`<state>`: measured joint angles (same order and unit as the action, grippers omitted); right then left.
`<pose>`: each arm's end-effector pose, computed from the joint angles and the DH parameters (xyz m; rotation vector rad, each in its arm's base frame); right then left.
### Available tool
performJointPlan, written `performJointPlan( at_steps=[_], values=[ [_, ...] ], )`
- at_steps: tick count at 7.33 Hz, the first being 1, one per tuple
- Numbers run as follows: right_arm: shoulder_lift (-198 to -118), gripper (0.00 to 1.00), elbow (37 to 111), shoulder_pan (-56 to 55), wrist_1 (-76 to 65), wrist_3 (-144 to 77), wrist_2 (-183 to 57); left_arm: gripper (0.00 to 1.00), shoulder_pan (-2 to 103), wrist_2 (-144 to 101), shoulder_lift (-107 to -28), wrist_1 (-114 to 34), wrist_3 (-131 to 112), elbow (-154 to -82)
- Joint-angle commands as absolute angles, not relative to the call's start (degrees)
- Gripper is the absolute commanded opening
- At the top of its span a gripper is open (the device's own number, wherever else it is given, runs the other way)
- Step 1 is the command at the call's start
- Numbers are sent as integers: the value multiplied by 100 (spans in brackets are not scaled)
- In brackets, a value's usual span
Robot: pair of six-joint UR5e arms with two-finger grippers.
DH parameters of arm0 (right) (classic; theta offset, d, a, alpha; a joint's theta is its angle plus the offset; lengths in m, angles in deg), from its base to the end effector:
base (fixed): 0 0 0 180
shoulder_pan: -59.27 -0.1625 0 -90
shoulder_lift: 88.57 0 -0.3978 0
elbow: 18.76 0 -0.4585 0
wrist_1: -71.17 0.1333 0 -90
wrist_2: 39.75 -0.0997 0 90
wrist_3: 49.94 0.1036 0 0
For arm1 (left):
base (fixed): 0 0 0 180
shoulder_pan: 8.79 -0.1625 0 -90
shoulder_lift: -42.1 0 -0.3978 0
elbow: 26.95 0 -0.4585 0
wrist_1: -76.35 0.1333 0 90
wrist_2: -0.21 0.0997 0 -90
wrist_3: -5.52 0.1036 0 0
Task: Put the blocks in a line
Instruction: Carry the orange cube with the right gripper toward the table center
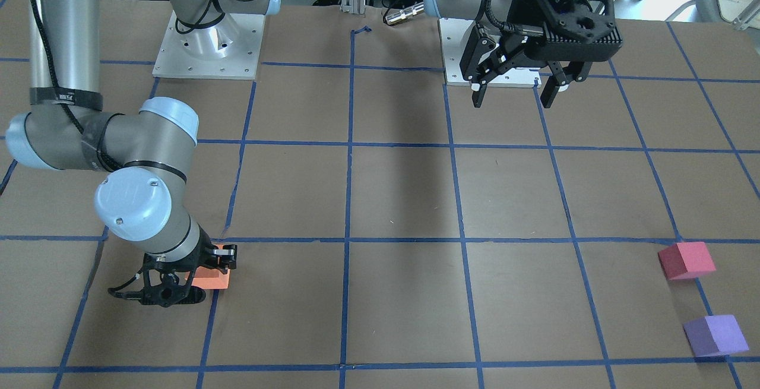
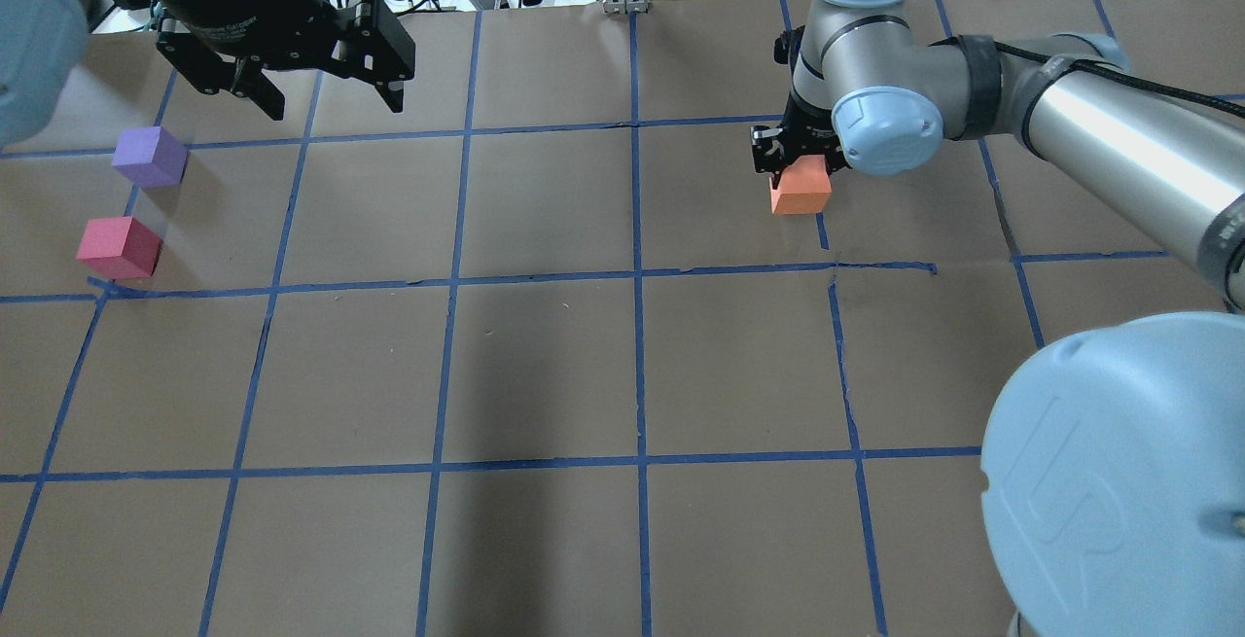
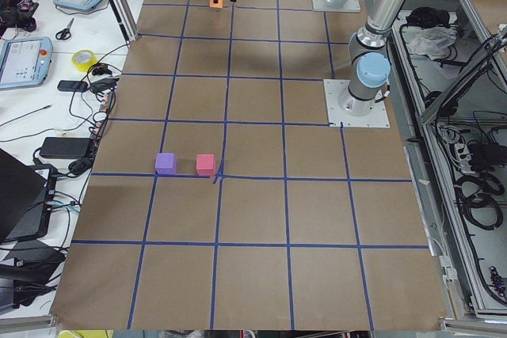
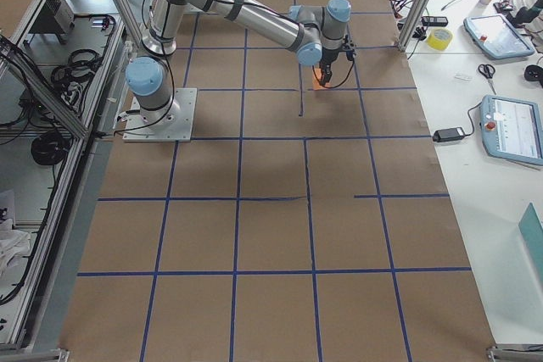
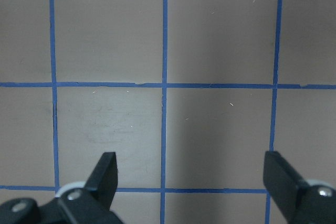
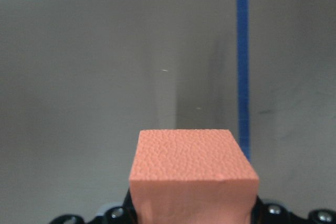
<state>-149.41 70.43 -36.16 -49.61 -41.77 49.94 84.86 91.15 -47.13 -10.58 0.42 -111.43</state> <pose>0.1996 -0.6855 0.1929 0.0747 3.1296 -0.0649 -0.1673 -0.5561 0.5245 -0.0417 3.1269 -0.2572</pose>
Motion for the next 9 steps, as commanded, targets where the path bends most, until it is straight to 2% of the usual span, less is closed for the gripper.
performJointPlan(
  at_steps=[1,3,5,9],
  values=[
    [-14512,2,6258,-4519,-4925,-2750,4814,100,8472,9117,-4720,-909,51,-11211],
    [-13983,3,5816,-5355,-4942,-1797,4919,100,8472,9117,-4711,-882,51,-11247],
    [-13858,4,5806,-5629,-4924,-1619,4920,100,8472,9117,-4702,-873,51,-11247],
    [-13858,4,5832,-5359,-4617,-2451,5069,100,8472,9117,-4702,-864,51,-11256]
  ],
)
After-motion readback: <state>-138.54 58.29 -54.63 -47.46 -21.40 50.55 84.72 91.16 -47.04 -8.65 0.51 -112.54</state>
